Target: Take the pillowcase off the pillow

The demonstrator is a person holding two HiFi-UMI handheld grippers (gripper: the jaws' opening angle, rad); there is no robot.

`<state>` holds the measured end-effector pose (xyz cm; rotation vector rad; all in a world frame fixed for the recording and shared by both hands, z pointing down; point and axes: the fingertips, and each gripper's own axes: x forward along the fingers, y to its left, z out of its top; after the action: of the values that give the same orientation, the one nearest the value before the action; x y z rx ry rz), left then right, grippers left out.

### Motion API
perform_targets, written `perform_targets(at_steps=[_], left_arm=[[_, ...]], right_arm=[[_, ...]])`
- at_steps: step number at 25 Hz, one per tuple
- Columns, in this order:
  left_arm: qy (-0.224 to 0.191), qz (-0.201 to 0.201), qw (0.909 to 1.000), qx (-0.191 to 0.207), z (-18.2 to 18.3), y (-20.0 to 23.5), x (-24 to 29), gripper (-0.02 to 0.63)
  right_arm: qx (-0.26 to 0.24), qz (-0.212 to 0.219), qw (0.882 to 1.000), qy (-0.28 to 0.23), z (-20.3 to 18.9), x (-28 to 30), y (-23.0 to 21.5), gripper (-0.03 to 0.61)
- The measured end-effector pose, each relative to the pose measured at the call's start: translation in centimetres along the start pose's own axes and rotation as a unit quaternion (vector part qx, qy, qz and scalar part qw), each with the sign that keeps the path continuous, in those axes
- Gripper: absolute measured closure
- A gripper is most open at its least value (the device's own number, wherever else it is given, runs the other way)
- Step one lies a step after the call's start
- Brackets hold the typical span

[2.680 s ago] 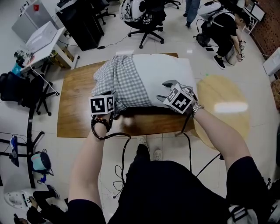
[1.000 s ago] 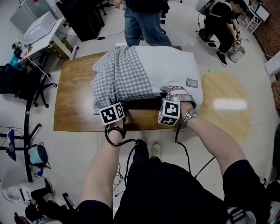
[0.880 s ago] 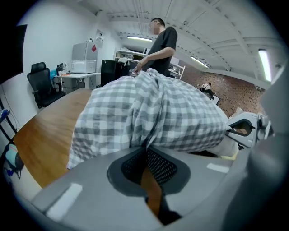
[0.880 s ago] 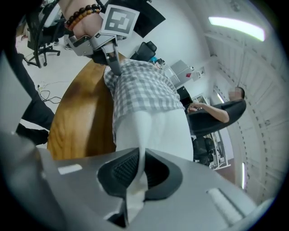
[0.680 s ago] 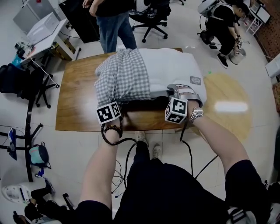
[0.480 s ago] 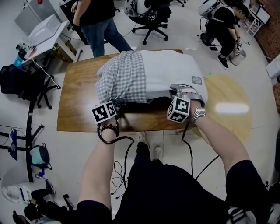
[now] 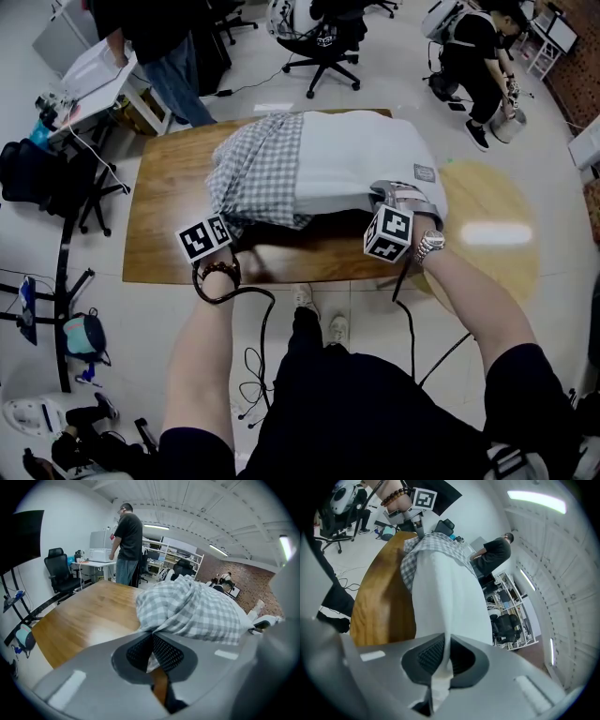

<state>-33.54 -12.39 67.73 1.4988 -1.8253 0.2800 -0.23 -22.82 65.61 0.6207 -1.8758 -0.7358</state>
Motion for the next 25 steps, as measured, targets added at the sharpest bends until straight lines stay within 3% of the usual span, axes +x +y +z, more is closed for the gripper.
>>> perform_targets(at_steps=[9,13,17,25], left_arm=[[0.004,0.014,0.9999,0.004,-1.4,0.7,0.1,0.606],[0.014,0.022,0.9996,0.014,-1.4,0.5,-0.1,0.556],[0.0,0.026,0.9995,0.016,-0.8,0.4,-1.0,0.513],[-0.048,0.045,0.9975,0.028,0.1,-0.6,-3.4,0.511]], right_arm=[[0.012,0.016,1.0,-0.01,0.3,0.0,1.6,0.558],[0.021,0.032,0.999,-0.031,1.0,-0.6,1.7,0.475],[0.04,0.052,0.996,-0.063,2.6,-2.2,1.7,0.42],[0.049,0.044,0.992,-0.111,4.8,-5.5,0.7,0.417]])
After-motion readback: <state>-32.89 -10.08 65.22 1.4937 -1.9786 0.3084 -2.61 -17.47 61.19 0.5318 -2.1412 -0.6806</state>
